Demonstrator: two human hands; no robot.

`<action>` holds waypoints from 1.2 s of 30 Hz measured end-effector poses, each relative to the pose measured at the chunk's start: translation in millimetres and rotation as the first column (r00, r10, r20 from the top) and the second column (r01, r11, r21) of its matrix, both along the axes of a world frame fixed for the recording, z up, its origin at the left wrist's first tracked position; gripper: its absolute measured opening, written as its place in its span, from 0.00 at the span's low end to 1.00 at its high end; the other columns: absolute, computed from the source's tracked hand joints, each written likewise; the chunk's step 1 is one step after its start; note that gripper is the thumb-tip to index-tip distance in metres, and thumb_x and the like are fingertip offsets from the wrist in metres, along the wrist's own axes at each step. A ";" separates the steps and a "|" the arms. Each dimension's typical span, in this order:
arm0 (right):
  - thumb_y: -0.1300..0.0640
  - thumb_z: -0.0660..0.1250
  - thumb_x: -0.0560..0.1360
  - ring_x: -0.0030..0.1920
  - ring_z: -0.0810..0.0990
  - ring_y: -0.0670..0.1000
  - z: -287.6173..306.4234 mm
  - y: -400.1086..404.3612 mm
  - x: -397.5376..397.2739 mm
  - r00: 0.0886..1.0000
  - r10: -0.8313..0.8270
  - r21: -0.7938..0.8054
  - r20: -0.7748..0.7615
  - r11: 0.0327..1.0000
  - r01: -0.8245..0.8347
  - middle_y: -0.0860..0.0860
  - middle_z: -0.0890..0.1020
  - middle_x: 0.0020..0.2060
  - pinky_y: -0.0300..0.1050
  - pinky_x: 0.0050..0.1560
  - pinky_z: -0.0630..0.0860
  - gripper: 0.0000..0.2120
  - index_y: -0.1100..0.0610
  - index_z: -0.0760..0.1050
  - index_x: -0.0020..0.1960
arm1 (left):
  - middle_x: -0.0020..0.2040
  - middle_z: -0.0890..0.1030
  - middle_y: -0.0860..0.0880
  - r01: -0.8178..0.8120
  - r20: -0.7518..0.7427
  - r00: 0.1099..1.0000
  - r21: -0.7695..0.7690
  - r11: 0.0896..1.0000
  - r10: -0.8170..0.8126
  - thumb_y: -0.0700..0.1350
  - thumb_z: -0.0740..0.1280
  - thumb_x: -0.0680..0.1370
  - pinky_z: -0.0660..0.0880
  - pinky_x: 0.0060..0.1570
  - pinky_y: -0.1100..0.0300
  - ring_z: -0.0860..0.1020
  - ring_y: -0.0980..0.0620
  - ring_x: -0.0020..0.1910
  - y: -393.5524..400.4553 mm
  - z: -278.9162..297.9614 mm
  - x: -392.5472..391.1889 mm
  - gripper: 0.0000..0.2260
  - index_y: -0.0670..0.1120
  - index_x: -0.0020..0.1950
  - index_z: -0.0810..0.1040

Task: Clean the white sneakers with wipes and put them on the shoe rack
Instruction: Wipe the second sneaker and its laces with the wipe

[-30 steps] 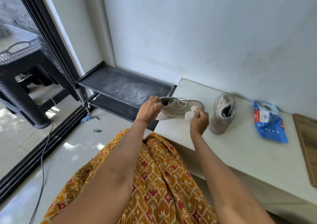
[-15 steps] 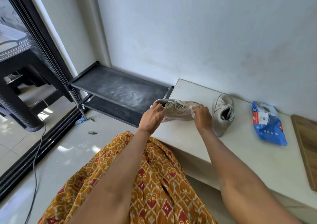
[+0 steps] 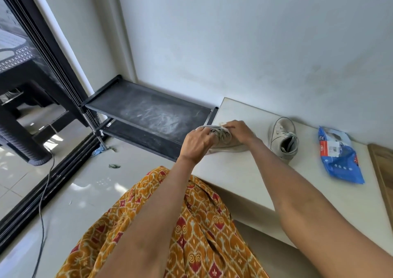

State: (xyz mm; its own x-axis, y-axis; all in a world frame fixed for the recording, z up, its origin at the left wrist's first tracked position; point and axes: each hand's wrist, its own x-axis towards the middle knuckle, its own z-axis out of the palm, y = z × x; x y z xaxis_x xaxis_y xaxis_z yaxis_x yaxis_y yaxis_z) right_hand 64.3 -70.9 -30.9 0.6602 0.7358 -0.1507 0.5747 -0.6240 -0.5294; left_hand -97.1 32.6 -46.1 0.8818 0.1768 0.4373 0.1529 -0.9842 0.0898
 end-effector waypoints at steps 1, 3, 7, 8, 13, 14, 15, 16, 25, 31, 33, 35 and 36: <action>0.58 0.61 0.76 0.58 0.76 0.56 0.0 -3.8 7.3 0.998 -0.043 -0.044 0.037 0.998 0.044 0.55 0.81 0.57 0.42 0.55 0.70 0.13 0.55 0.81 0.55 | 0.57 0.81 0.54 -0.006 0.021 1.000 -0.014 1.000 0.006 0.43 0.74 0.69 0.74 0.36 0.61 0.80 0.51 0.46 -0.1 -1.8 1.6 0.09 0.49 0.48 0.81; 0.51 0.58 0.77 0.61 0.72 0.57 1.2 -14.2 20.8 0.981 -0.091 -0.195 0.169 0.973 0.123 0.56 0.79 0.58 0.50 0.60 0.69 0.15 0.55 0.80 0.55 | 0.57 0.81 0.54 -0.017 0.051 0.999 -0.030 0.999 0.018 0.42 0.73 0.70 0.73 0.37 0.60 0.80 0.51 0.44 -0.8 -3.5 3.5 0.10 0.49 0.50 0.80; 0.47 0.49 0.79 0.65 0.65 0.58 -4.6 -32.2 30.7 0.947 -0.146 -0.339 0.285 0.909 0.242 0.56 0.72 0.63 0.54 0.62 0.64 0.22 0.56 0.74 0.62 | 0.54 0.82 0.52 -0.039 0.056 0.998 0.004 0.999 0.038 0.39 0.74 0.68 0.72 0.34 0.60 0.78 0.50 0.38 -2.1 -3.6 6.7 0.10 0.48 0.47 0.80; 0.47 0.48 0.80 0.65 0.65 0.59 -10.0 -34.8 29.3 0.941 -0.188 -0.333 0.281 0.901 0.279 0.57 0.72 0.64 0.54 0.62 0.65 0.23 0.57 0.73 0.64 | 0.54 0.82 0.52 -0.049 0.054 0.997 0.005 0.999 0.048 0.39 0.74 0.68 0.72 0.35 0.60 0.78 0.50 0.38 -2.5 -3.6 7.2 0.11 0.48 0.47 0.80; 0.49 0.50 0.81 0.65 0.66 0.60 -22.8 -38.4 5.9 0.840 -0.501 -0.095 0.208 0.844 0.527 0.59 0.71 0.64 0.53 0.61 0.67 0.23 0.64 0.71 0.64 | 0.53 0.82 0.54 -0.083 0.021 0.996 0.001 0.997 0.083 0.39 0.76 0.66 0.74 0.36 0.61 0.79 0.52 0.39 -7.7 -3.2 7.3 0.13 0.49 0.48 0.80; 0.51 0.51 0.81 0.65 0.67 0.60 -21.7 -38.6 1.0 0.813 -0.550 -0.057 0.188 0.821 0.569 0.60 0.72 0.64 0.52 0.60 0.67 0.21 0.64 0.71 0.64 | 0.50 0.83 0.54 -0.099 0.014 0.995 0.000 0.995 0.099 0.39 0.77 0.64 0.74 0.35 0.61 0.78 0.52 0.37 -8.8 -1.8 7.3 0.14 0.49 0.47 0.81; 0.52 0.53 0.80 0.65 0.68 0.61 -21.9 -38.8 -3.9 0.785 -0.601 -0.024 0.151 0.791 0.611 0.61 0.72 0.63 0.52 0.59 0.68 0.20 0.64 0.72 0.63 | 0.46 0.83 0.53 -0.129 0.003 0.992 -0.008 0.992 0.129 0.40 0.78 0.62 0.74 0.34 0.61 0.78 0.53 0.35 -10.6 -0.5 6.9 0.15 0.49 0.46 0.81; 0.53 0.54 0.80 0.64 0.69 0.61 -23.3 -39.4 -8.8 0.751 -0.654 0.010 0.096 0.755 0.656 0.62 0.73 0.62 0.52 0.59 0.69 0.19 0.65 0.72 0.63 | 0.42 0.82 0.53 -0.156 -0.012 0.988 -0.017 0.988 0.156 0.40 0.79 0.61 0.73 0.33 0.62 0.77 0.53 0.33 -13.2 2.2 6.3 0.16 0.49 0.45 0.81; 0.62 0.57 0.78 0.54 0.78 0.62 -44.6 -38.1 -65.5 0.484 -0.799 0.191 -0.357 0.444 0.875 0.61 0.81 0.52 0.47 0.48 0.72 0.13 0.63 0.80 0.52 | 0.34 0.81 0.53 -0.273 -0.137 0.954 -0.026 0.962 0.267 0.39 0.76 0.66 0.65 0.29 0.63 0.76 0.53 0.29 -29.3 26.5 2.8 0.15 0.50 0.50 0.84; 0.62 0.61 0.76 0.49 0.80 0.60 -45.8 -32.3 -87.5 0.461 -0.723 0.175 -0.515 0.438 0.882 0.59 0.83 0.49 0.47 0.45 0.74 0.10 0.61 0.81 0.50 | 0.44 0.82 0.44 -0.292 -0.234 0.939 -0.143 0.946 0.254 0.35 0.60 0.77 0.69 0.37 0.56 0.80 0.44 0.43 -40.5 30.2 7.6 0.09 0.40 0.51 0.79; 0.60 0.63 0.76 0.46 0.79 0.59 -42.9 -28.3 -97.7 0.465 -0.683 0.166 -0.563 0.458 0.873 0.58 0.83 0.46 0.48 0.44 0.74 0.09 0.63 0.81 0.47 | 0.43 0.82 0.44 -0.289 -0.237 0.941 -0.200 0.936 0.240 0.36 0.59 0.76 0.68 0.35 0.56 0.81 0.43 0.43 -47.0 31.2 10.2 0.08 0.41 0.47 0.78; 0.60 0.63 0.75 0.44 0.79 0.59 -41.9 -26.2 -109.3 0.466 -0.643 0.163 -0.607 0.474 0.865 0.58 0.83 0.44 0.50 0.46 0.76 0.09 0.63 0.81 0.45 | 0.43 0.82 0.44 -0.286 -0.244 0.943 -0.244 0.927 0.227 0.37 0.59 0.76 0.68 0.35 0.56 0.80 0.43 0.42 -57.6 32.0 11.5 0.08 0.41 0.47 0.78; 0.60 0.62 0.75 0.44 0.79 0.59 -42.3 -26.6 -114.4 0.466 -0.628 0.163 -0.624 0.478 0.863 0.57 0.83 0.43 0.51 0.47 0.77 0.09 0.62 0.81 0.44 | 0.43 0.82 0.44 -0.288 -0.248 0.942 -0.249 0.925 0.227 0.37 0.60 0.76 0.69 0.35 0.56 0.80 0.43 0.42 -62.1 32.6 11.7 0.08 0.41 0.46 0.78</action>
